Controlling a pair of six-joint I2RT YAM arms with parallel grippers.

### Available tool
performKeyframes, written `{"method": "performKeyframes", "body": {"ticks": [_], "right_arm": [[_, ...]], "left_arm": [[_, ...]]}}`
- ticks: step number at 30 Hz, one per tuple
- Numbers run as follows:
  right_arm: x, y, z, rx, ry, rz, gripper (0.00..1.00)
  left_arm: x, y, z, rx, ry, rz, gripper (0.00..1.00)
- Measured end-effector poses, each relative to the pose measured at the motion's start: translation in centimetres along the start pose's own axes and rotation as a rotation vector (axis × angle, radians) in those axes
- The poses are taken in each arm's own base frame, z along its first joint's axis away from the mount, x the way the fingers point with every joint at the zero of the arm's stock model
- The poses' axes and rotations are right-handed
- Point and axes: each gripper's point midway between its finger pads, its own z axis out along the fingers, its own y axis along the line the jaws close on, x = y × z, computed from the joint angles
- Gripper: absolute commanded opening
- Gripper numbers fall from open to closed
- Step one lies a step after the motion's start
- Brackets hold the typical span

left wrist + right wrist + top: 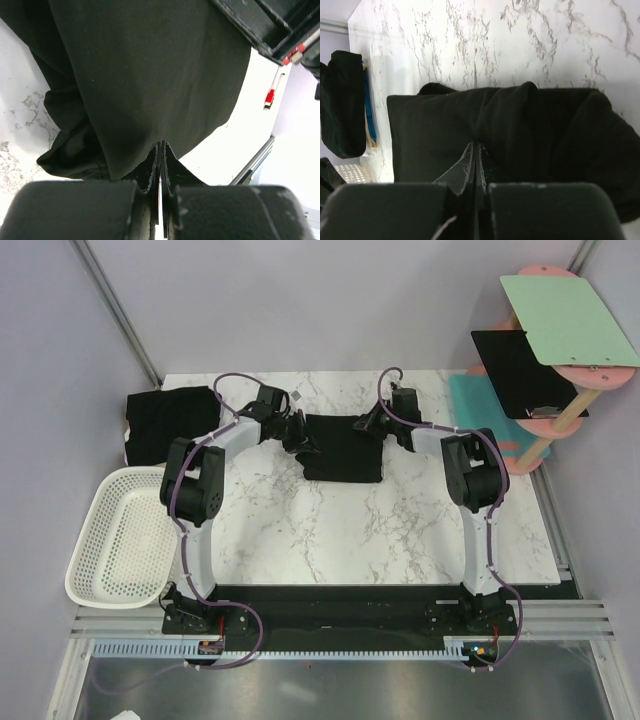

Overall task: Fold and stack the t-shirts
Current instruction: Smooth out wrinkles on the folded tshirt

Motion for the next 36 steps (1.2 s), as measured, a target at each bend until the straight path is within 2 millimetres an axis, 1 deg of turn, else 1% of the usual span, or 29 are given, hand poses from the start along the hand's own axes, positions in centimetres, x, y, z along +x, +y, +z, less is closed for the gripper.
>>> {"method": "performKeyframes", "body": {"ticks": [1,2,3,4,6,7,8,9,10,11,12,13,15,17,19,22,24,27,32,36], "right_arm": [[0.1,-0.1,-0.2,0.001,-0.001,-0.001,0.1],[0.2,-0.1,-0.5,0.003,-0.003,-0.003,0.19],[0.1,0.1,-0.9,0.005,-0.007,-0.006,0.24],[-0.2,0.4,-1.3,0.004,-0.012,-0.01,0.33],[-1.2,1.4,-2.1,-0.002,-0.037,-0.03,0.38],[-1.9,2.1,-2.7,-0.007,-0.054,-0.043,0.42],[-2.6,2.7,-3.1,-0.016,-0.069,-0.056,0.44],[-3.2,3.2,-3.5,-0.023,-0.081,-0.063,0.45],[-4.0,3.8,-3.8,-0.032,-0.097,-0.073,0.47],[-4.8,4.2,-4.0,-0.041,-0.114,-0.079,0.48],[-5.5,4.3,-4.2,-0.045,-0.126,-0.08,0.5],[-5.9,4.2,-4.3,-0.044,-0.134,-0.079,0.53],[-6.1,3.5,-4.4,-0.03,-0.131,-0.069,0.55],[-6.2,2.8,-4.4,-0.019,-0.128,-0.06,0.57],[-6.1,2.1,-4.3,-0.008,-0.123,-0.052,0.57],[-5.5,1.3,-3.9,0.009,-0.104,-0.042,0.58],[-5.0,0.8,-3.6,0.018,-0.09,-0.035,0.58],[-4.3,0.0,-3.2,0.031,-0.069,-0.026,0.58],[-3.3,-1.2,-2.6,0.053,-0.043,-0.013,0.58],[-3.0,-1.5,-2.5,0.058,-0.035,-0.009,0.58]], "left_arm": [[0.0,0.0,0.0,-0.002,-0.001,0.0,0.02],[-0.1,0.1,0.0,-0.004,-0.003,0.001,0.03],[-0.1,0.2,0.0,-0.01,-0.007,0.001,0.09],[-0.3,0.4,0.0,-0.025,-0.018,0.001,0.13],[-0.7,0.9,-0.1,-0.048,-0.035,-0.001,0.21],[-1.0,1.0,-0.2,-0.059,-0.04,-0.004,0.23],[-1.5,1.1,-0.5,-0.072,-0.049,-0.009,0.26],[-2.1,1.1,-0.9,-0.08,-0.057,-0.014,0.35],[-3.3,0.8,-1.3,-0.079,-0.078,-0.013,0.46],[-5.2,0.4,-1.7,-0.074,-0.115,-0.003,0.58],[-6.7,0.3,-2.1,-0.07,-0.145,0.006,0.63],[-8.1,0.1,-2.6,-0.066,-0.174,0.013,0.64],[-10.0,0.1,-3.2,-0.063,-0.21,0.017,0.7],[-11.6,0.6,-3.4,-0.068,-0.239,0.015,0.7],[-12.2,1.6,-3.1,-0.086,-0.245,0.003,0.7],[-11.4,3.1,-2.0,-0.112,-0.212,-0.023,0.7],[-10.5,4.1,-1.0,-0.129,-0.177,-0.043,0.69],[-9.6,4.9,-0.1,-0.145,-0.145,-0.06,0.67],[-9.8,5.1,0.5,-0.142,-0.143,-0.06,0.63],[-10.5,4.6,0.4,-0.132,-0.158,-0.049,0.58]]}}
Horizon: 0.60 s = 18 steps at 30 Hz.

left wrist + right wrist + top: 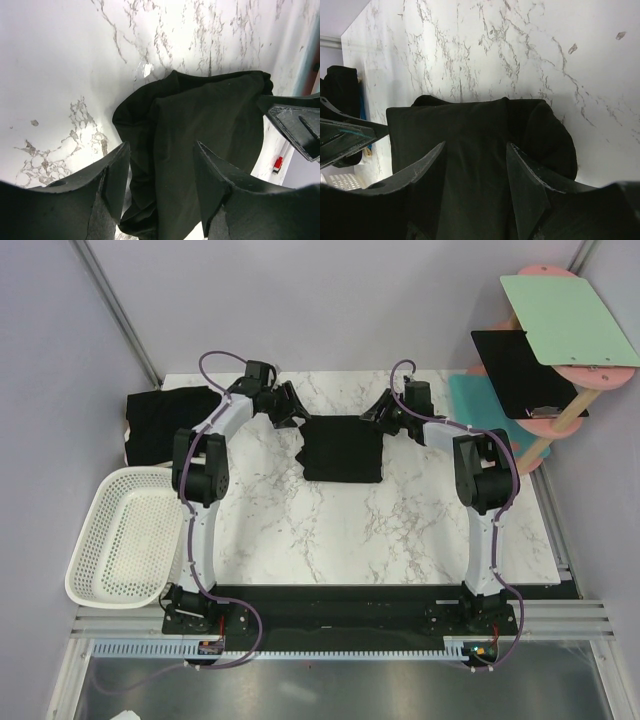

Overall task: Fold and stack the t-shirts
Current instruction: Smooth out wrinkles on the folded tshirt

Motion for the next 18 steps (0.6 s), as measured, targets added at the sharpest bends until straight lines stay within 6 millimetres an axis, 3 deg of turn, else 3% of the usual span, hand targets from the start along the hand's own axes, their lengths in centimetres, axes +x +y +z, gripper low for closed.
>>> {"method": "performKeyframes", "body": {"ticks": [9,18], "right_arm": [[0.0,0.0,0.0,0.0,-0.001,0.0,0.58],[0.3,-1.1,-0.2,0.016,0.003,0.011,0.58]], "left_arm": [[-0.2,-0.4,0.7,0.016,-0.003,0.01,0.52],[1.1,0.0,2.5,0.023,0.034,0.009,0.43]]}}
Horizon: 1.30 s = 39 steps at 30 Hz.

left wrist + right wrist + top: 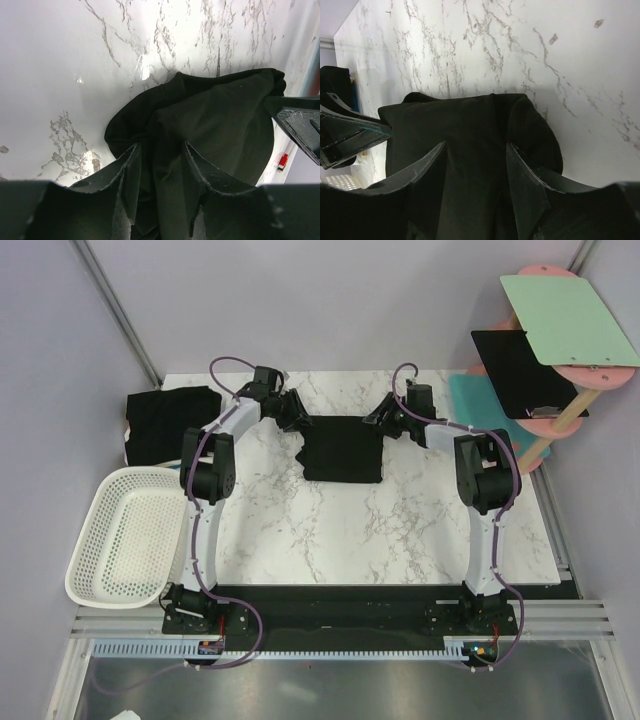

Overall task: Fold and stack the t-shirts
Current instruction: Smooth out wrinkles on the folded tshirt

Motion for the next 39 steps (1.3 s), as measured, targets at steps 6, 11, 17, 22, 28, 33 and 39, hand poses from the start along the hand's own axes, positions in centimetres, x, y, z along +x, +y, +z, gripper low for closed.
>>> {"method": "performKeyframes", "body": {"ticks": [6,11,17,22,28,33,39], "right_arm": [[-0.3,-1.0,-0.4,0.015,-0.004,0.014,0.58],[-0.7,-1.0,-0.6,0.003,-0.008,0.021,0.57],[-0.9,-0.4,-0.7,-0.026,-0.008,0.032,0.56],[-0.9,0.7,-0.5,-0.061,-0.014,0.034,0.3],[-0.2,1.6,0.2,-0.091,-0.008,0.032,0.0],[0.2,1.7,0.5,-0.095,-0.003,0.029,0.0],[0.8,0.9,-2.0,-0.058,-0.033,0.036,0.0]], "left_arm": [[0.0,0.0,0.2,0.008,0.002,0.001,0.38],[0.0,-0.1,0.2,0.009,0.002,0.001,0.33],[-0.1,-0.2,0.2,0.015,-0.001,0.001,0.24],[-0.1,-0.2,0.3,0.019,-0.004,0.001,0.17],[0.1,-0.2,0.6,0.029,0.007,-0.004,0.15],[0.2,-0.2,0.6,0.035,0.009,-0.003,0.15],[0.0,-0.7,0.6,0.057,0.005,0.005,0.15]]}}
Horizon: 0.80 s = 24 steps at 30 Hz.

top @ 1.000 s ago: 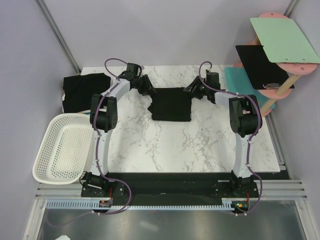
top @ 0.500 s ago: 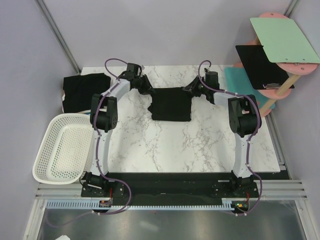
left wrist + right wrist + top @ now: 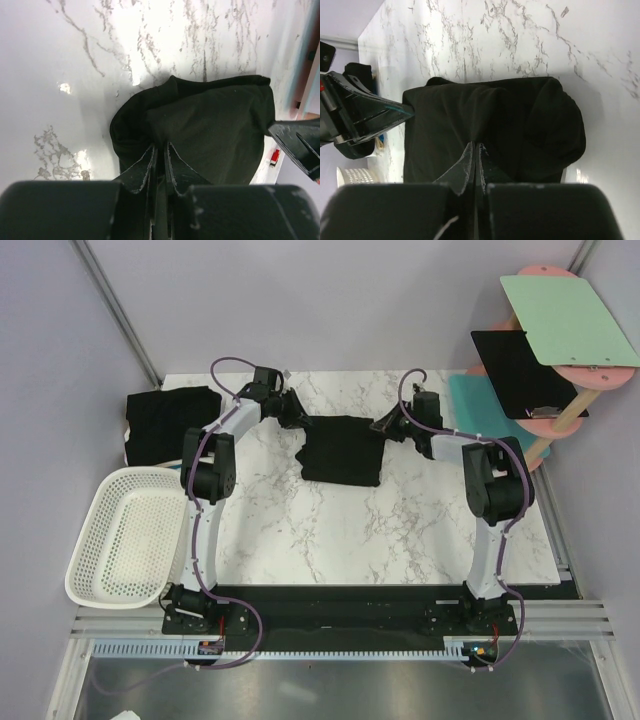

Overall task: Fold and stack the t-shirts
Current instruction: Smooth out wrinkles on the folded tshirt

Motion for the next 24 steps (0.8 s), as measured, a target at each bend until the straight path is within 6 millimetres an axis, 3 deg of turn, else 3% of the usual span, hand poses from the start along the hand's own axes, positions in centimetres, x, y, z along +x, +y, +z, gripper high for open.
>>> {"method": "performKeyframes", "body": {"ticks": [6,10,13,14,17,20,22,23,24], "right_arm": [[-2.9,2.6,-3.5,-0.008,-0.11,-0.034,0.0],[-3.5,2.3,-3.7,0.009,-0.13,-0.032,0.0],[-3.3,1.0,-3.7,0.054,-0.132,-0.015,0.0],[-3.2,0.6,-3.7,0.069,-0.133,-0.011,0.0],[-3.1,-0.7,-3.6,0.118,-0.139,0.0,0.0],[-2.7,-2.3,-3.0,0.167,-0.128,0.004,0.05],[-2.3,-3.3,-2.3,0.197,-0.109,0.0,0.2],[-2.1,-3.8,-2.1,0.211,-0.102,-0.004,0.36],[-2.0,-4.2,-1.9,0.224,-0.095,-0.007,0.43]], "left_arm": [[-0.3,-0.6,0.0,0.028,-0.01,0.012,0.16],[-0.2,-1.1,0.0,0.045,-0.002,0.012,0.18],[-0.2,-1.3,0.0,0.054,-0.001,0.012,0.43],[-0.2,-1.4,0.0,0.054,-0.002,0.011,0.55],[-0.2,-1.3,0.0,0.05,-0.003,0.002,0.7],[0.3,-0.7,-0.1,0.028,-0.005,-0.002,0.75],[1.1,0.0,-0.7,-0.006,0.0,-0.008,0.75],[1.3,0.3,-1.2,-0.027,-0.007,-0.003,0.76],[1.5,0.5,-1.8,-0.051,-0.012,0.002,0.76]]}}
